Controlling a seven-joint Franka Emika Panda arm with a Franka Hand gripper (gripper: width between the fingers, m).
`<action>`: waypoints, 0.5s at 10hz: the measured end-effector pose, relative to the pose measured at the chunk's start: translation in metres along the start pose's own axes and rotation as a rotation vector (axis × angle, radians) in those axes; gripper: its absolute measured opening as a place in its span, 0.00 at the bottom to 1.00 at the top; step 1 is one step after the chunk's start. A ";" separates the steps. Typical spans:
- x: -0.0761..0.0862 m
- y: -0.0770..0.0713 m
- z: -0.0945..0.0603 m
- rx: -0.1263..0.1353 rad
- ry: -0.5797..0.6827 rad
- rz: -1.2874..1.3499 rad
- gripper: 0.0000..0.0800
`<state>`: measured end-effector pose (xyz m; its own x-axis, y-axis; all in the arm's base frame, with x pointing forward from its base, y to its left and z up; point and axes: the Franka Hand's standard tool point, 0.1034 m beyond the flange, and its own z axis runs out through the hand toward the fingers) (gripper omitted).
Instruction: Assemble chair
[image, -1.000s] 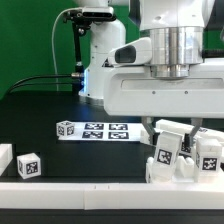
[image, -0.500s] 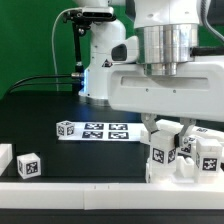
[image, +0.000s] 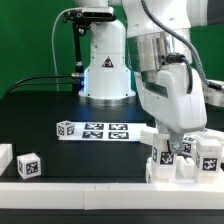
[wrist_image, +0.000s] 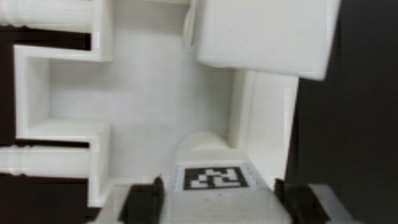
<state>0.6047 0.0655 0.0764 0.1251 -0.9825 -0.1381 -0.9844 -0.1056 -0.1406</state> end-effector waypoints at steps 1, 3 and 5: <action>0.000 0.000 0.000 0.000 0.000 -0.004 0.36; -0.002 0.000 0.000 -0.015 0.015 -0.196 0.59; -0.001 -0.002 -0.002 -0.032 0.029 -0.509 0.73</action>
Offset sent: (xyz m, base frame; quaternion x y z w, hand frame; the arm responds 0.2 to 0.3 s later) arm 0.0043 0.0026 0.0097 -0.0449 0.0237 -0.3548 0.9336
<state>0.6061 0.0663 0.0787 0.5869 -0.8090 -0.0330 -0.8029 -0.5763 -0.1526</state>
